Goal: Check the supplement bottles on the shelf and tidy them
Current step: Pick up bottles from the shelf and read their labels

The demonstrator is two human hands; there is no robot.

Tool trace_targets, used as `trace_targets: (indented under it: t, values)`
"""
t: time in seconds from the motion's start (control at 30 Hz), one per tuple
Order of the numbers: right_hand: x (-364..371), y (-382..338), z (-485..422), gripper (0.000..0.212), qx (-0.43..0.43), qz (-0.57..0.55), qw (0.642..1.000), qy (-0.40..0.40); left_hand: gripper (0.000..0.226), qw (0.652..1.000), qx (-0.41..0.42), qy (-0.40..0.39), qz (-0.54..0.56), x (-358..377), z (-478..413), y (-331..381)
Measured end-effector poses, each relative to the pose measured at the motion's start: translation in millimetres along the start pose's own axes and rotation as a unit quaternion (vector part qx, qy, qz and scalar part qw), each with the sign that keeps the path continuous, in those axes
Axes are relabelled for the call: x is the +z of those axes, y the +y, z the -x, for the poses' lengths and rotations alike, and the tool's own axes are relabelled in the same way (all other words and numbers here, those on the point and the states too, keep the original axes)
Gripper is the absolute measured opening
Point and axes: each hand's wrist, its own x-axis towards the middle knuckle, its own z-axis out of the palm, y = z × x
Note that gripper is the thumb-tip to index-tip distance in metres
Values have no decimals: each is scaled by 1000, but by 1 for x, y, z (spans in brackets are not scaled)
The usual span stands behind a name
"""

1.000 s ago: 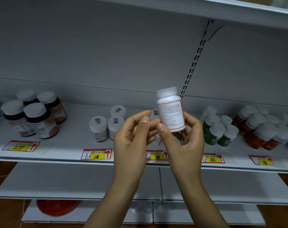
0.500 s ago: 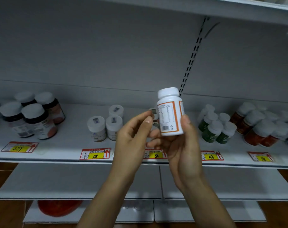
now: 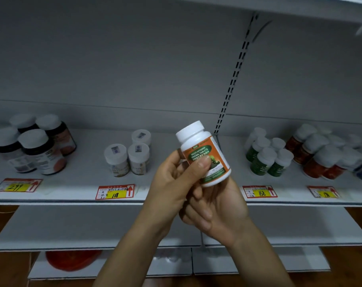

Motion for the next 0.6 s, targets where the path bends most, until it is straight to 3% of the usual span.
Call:
trace_targets:
  t: [0.1,0.2,0.33,0.43,0.6]
  values:
    - [-1,-1,-2,34,-57,166,966,190,38,996,65,42,-50,0,-1,-1]
    - [-6,-1,-2,22,-103,227,936,250,44,992,95,41,-76,5,2,-4]
    - [-9,-4,5,25,-138,249,903,322,48,984,117,83,-106,9,2,-13]
    - [-12,-10,11,28,-204,258,881,340,46,975,137,95,-145,2,-6,-18]
    - [-6,-17,21,34,-285,349,844,292,50,961,176,27,-210,-5,-17,-26]
